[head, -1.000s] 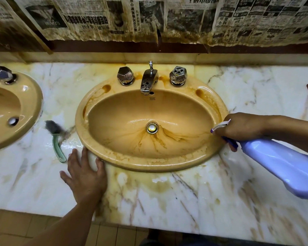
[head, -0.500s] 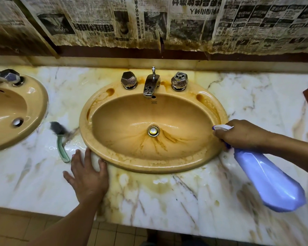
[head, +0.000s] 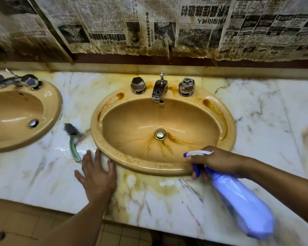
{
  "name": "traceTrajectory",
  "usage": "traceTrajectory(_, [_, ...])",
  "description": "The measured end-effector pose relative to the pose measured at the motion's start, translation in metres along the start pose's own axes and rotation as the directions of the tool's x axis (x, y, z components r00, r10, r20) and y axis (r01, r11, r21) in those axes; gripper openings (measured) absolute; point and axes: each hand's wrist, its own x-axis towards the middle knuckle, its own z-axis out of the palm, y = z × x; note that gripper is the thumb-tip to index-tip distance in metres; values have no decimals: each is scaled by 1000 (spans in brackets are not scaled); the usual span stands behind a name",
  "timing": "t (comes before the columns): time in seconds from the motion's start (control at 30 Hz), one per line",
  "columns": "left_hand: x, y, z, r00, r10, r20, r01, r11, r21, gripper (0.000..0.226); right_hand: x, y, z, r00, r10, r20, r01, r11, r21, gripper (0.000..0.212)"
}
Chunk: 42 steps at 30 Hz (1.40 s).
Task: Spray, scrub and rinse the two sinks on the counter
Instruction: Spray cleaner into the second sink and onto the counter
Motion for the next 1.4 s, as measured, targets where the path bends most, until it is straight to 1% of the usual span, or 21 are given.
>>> traceTrajectory(0.1, [-1, 0, -1, 1000, -7, 0, 7, 1000, -13, 61, 15, -4, 19, 999, -11, -42, 9, 999, -53, 55])
traceTrajectory(0.13, [-1, 0, -1, 1000, -4, 1, 4, 1000, -9, 61, 19, -4, 25, 998, -14, -56, 13, 999, -31, 56])
traceTrajectory(0.2, [-1, 0, -1, 1000, 2, 4, -2, 1000, 1, 61, 23, -7, 34, 998, -31, -62, 36, 995, 91, 53])
traceTrajectory(0.27, [-1, -1, -1, 1000, -1, 11, 1, 1000, -7, 61, 26, -9, 42, 997, -70, -33, 75, 980, 186, 49])
traceTrajectory(0.37, [-1, -2, -1, 1000, 9, 9, -9, 1000, 6, 61, 28, -13, 55, 995, -102, 18, 94, 962, 257, 53])
traceTrajectory(0.43, [-1, -2, -1, 1000, 20, 2, -20, 1000, 15, 64, 31, -16, 66, 994, -109, 21, 98, 953, 288, 53])
traceTrajectory(0.57, [-2, -2, -2, 1000, 23, 12, -23, 1000, 18, 72, 40, -30, 88, 994, -105, -44, 113, 956, 272, 51])
traceTrajectory(0.63, [-2, -1, -2, 1000, 27, 15, -27, 999, 19, 73, 45, -35, 96, 992, -92, -86, 113, 950, 293, 50])
traceTrajectory(0.7, [-2, 0, -3, 1000, 18, 9, -18, 1000, 5, 73, 49, -42, 101, 987, -110, -119, 141, 944, 299, 49])
traceTrajectory(0.83, [-3, -2, -3, 1000, 21, 1, -21, 999, -33, 71, 53, -52, 106, 979, -158, -127, 192, 925, 329, 45])
traceTrajectory(0.97, [-1, -3, -1, 1000, 4, 22, -3, 999, -36, 69, 62, -57, 112, 974, -109, -198, 176, 914, 365, 40])
traceTrajectory(1.1, [-1, -6, 0, 1000, 14, 20, -13, 999, -50, 64, 64, -61, 125, 969, -59, -239, 137, 936, 326, 40])
traceTrajectory(1.17, [-2, -7, 2, 1000, 19, 6, -19, 999, -51, 63, 63, -64, 129, 969, -48, -241, 129, 933, 335, 40])
traceTrajectory(1.23, [-2, -7, 2, 1000, 25, -15, -26, 998, -58, 63, 61, -71, 135, 973, -44, -227, 114, 945, 307, 46])
traceTrajectory(1.27, [-3, -7, 2, 1000, 27, -14, -28, 997, -67, 63, 61, -74, 139, 971, -37, -237, 111, 945, 307, 46])
traceTrajectory(1.33, [-2, -8, 1, 999, 43, -26, -45, 997, -69, 64, 60, -80, 147, 951, -15, -308, 120, 938, 326, 38])
traceTrajectory(1.4, [-2, -9, -2, 999, 52, -12, -53, 996, -77, 64, 59, -87, 155, 917, 2, -399, 133, 942, 309, 37])
